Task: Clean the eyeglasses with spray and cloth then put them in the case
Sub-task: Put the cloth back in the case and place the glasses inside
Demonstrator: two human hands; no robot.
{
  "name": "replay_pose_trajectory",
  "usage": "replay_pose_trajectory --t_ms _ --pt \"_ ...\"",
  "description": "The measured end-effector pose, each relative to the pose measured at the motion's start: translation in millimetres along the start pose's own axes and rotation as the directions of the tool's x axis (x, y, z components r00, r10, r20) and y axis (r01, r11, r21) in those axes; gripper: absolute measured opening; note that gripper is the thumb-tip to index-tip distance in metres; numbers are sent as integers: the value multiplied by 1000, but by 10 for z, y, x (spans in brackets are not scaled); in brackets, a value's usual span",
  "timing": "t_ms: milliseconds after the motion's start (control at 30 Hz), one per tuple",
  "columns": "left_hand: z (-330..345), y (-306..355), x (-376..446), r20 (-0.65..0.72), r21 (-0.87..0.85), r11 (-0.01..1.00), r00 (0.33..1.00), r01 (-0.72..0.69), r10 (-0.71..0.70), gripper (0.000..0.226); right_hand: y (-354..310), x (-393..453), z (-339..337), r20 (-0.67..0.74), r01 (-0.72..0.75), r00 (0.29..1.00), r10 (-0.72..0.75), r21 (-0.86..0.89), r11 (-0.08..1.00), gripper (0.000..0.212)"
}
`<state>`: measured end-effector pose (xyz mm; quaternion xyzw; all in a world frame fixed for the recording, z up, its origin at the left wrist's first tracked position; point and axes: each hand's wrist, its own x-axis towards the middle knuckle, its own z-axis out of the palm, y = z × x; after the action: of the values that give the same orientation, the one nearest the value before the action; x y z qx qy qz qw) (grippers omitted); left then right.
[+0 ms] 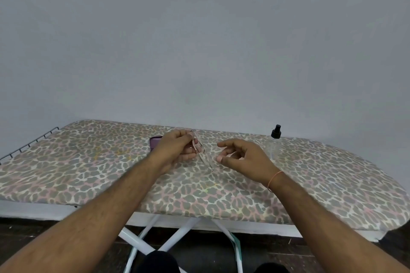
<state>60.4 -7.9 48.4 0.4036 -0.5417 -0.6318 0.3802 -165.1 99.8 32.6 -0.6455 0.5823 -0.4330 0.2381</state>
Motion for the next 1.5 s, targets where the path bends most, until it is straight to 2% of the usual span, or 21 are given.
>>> replay_pose_trajectory --t_ms 67,133,300,433,533,700,1067,1267,1400,1500 --pt "-60 81 -29 72 50 999 997 -1 -3 15 -52 56 -20 -18 48 999 -50 -97 994 31" --pt "-123 138 -39 148 96 995 988 24 -38 18 -114 124 -23 0 129 991 -132 -207 970 34" --pt "-216 227 -74 300 269 958 936 101 -183 29 -292 296 32 183 433 901 -394 -446 783 66" --pt "-304 253 -67 343 300 948 916 106 -211 35 -416 408 49 346 548 836 -426 -506 665 73" --pt "-385 231 -15 370 297 948 901 115 -225 36 -444 453 99 397 597 802 -446 -530 603 66" --pt "-401 254 -22 353 319 943 912 92 -209 31 -522 459 126 436 626 779 -450 -507 593 73" --pt "-491 255 -5 370 300 946 899 123 -235 31 -483 417 261 380 656 744 -549 -569 496 63" --pt "-596 290 -16 407 315 947 891 67 -199 30 -525 458 285 289 594 785 -548 -606 530 54" --pt "-670 382 -94 262 321 947 962 -6 -83 37 -524 540 255 224 516 840 -494 -610 601 52" --pt "-816 389 -122 181 447 876 977 -182 111 38 -489 605 252 207 480 864 -459 -612 628 61"
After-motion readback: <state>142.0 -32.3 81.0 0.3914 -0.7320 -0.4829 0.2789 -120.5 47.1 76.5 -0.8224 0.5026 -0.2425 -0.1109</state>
